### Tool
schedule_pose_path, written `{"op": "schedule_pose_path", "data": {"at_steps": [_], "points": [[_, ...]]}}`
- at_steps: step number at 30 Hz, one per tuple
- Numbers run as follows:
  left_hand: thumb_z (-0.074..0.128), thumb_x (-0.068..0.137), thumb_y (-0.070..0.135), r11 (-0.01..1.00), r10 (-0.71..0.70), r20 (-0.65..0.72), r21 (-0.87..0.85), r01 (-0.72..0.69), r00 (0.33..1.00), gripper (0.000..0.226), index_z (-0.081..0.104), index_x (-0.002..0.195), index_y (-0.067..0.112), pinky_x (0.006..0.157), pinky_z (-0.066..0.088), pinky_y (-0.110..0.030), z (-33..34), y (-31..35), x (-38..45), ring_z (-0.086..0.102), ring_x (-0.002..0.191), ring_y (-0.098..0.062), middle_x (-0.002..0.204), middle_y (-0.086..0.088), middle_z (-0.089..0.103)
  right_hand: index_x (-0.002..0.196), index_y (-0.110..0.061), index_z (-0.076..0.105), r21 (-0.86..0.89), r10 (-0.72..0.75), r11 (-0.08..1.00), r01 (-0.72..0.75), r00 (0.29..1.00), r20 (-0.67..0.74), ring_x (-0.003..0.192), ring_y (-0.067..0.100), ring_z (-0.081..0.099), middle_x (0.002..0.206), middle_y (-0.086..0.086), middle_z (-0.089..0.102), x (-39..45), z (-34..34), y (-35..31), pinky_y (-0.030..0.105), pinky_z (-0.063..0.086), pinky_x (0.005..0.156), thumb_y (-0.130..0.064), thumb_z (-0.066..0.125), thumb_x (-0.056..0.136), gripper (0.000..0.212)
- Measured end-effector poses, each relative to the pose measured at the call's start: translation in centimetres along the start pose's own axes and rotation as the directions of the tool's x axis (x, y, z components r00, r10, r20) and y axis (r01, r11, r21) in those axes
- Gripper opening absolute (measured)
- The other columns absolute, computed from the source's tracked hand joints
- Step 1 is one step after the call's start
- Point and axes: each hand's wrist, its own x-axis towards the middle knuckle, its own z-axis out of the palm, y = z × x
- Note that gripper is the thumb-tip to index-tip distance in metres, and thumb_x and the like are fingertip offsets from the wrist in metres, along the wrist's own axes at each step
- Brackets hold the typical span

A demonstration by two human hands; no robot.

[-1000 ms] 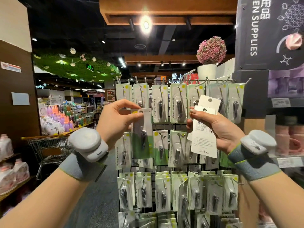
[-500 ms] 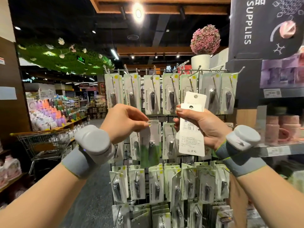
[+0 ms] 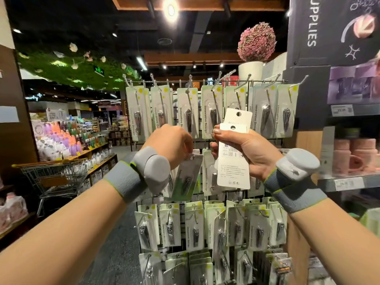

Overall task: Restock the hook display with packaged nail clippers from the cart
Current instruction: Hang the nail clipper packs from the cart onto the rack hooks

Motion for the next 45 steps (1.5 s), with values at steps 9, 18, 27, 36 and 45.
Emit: {"op": "schedule_pose_path", "data": {"at_steps": [9, 18, 27, 36, 45], "points": [[0.066, 0.082, 0.01, 0.99, -0.081, 0.143, 0.125, 0.063, 0.986, 0.013, 0.071, 0.085, 0.021, 0.074, 0.051, -0.031, 1.3, -0.4, 3.3, 0.064, 0.089, -0.03, 0.096, -0.007, 0.07, 0.092, -0.003, 0.062, 0.01, 0.006, 1.0, -0.006, 1.0, 0.015, 0.057, 0.019, 0.067, 0.07, 0.009, 0.067, 0.2, 0.1, 0.0, 0.03, 0.058, 0.058, 0.003, 0.06, 0.083, 0.011], [0.06, 0.09, 0.023, 0.927, -0.024, -0.219, -0.371, -0.061, 0.975, 0.006, 0.063, 0.09, 0.018, 0.063, 0.05, -0.013, -2.2, 3.4, -1.3, 0.059, 0.071, -0.002, 0.079, 0.009, 0.063, 0.09, 0.002, 0.062, 0.047, -0.007, 0.999, 0.011, 0.997, -0.073, 0.052, 0.019, 0.065, 0.073, 0.014, 0.063, 0.2, 0.5, -0.2, 0.03, 0.056, 0.054, 0.004, 0.06, 0.083, 0.007], [0.058, 0.079, 0.06, 0.965, 0.161, -0.146, -0.186, -0.186, 0.976, 0.047, 0.05, 0.103, 0.02, 0.08, 0.049, -0.039, -0.3, 6.0, -2.4, 0.053, 0.085, -0.02, 0.1, 0.002, 0.045, 0.088, -0.005, 0.063, 0.106, 0.037, 0.994, -0.015, 0.977, -0.209, 0.044, 0.017, 0.061, 0.06, 0.007, 0.062, 0.3, 1.1, -1.1, 0.023, 0.048, 0.039, -0.011, 0.06, 0.09, 0.007], [0.066, 0.081, 0.041, 0.953, 0.091, -0.107, -0.278, -0.118, 0.99, 0.034, 0.058, 0.098, 0.012, 0.079, 0.049, -0.035, -0.7, 6.6, -1.1, 0.058, 0.084, -0.017, 0.096, -0.002, 0.06, 0.066, -0.014, 0.065, 0.088, 0.024, 0.996, -0.009, 0.986, -0.164, 0.035, 0.014, 0.053, 0.046, 0.001, 0.051, -0.5, 2.2, -2.6, 0.024, 0.049, 0.037, -0.023, 0.061, 0.091, 0.026], [0.058, 0.09, 0.007, 0.278, -0.182, 0.157, -0.939, 0.204, 0.971, 0.012, 0.068, 0.092, 0.001, 0.058, 0.056, -0.029, -1.8, 4.0, -0.8, 0.062, 0.07, -0.014, 0.082, -0.008, 0.068, 0.112, -0.007, 0.06, 0.153, 0.044, 0.987, -0.046, 0.999, 0.015, 0.074, 0.032, 0.066, 0.1, 0.023, 0.066, 0.2, 1.7, -3.4, 0.042, 0.056, 0.068, -0.049, 0.057, 0.083, 0.051]]}}
